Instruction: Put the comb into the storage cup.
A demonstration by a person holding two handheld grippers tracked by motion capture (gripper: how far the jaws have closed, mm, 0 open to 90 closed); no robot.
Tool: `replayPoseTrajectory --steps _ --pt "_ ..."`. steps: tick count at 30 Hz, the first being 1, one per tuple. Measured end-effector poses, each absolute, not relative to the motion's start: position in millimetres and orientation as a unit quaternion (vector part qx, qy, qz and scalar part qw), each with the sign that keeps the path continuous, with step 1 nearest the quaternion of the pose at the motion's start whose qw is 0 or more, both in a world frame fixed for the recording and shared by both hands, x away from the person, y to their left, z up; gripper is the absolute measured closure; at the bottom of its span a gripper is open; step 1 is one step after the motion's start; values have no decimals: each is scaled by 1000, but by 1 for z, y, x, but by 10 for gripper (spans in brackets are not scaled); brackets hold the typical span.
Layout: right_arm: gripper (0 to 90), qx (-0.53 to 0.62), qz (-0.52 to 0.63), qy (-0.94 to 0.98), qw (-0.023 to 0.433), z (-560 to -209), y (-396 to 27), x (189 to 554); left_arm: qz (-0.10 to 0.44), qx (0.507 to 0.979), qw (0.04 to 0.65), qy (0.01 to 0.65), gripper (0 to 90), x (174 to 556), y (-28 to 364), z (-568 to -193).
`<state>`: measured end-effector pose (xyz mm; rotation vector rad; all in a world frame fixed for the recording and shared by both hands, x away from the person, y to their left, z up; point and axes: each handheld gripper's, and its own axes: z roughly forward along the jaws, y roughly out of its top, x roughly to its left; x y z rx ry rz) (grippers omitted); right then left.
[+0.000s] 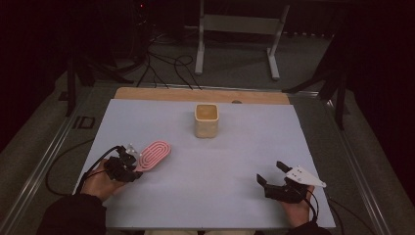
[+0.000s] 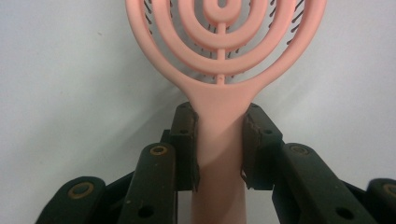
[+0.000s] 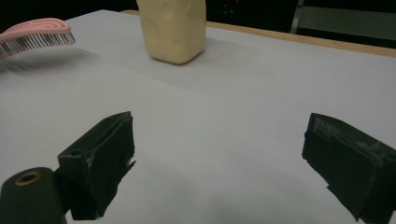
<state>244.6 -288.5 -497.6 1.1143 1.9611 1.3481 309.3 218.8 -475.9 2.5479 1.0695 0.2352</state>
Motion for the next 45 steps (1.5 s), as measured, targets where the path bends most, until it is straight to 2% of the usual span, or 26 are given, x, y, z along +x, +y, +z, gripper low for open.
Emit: replayPoseTrajectory --steps 22,35,45 --pt "89 410 495 723 254 -498 -289 245 109 874 265 392 700 312 206 -465" --pt "88 408 494 726 251 -499 -287 246 125 864 290 392 700 315 206 -463" --pt "88 410 491 727 249 -500 -287 246 157 867 297 369 700 316 190 -451"
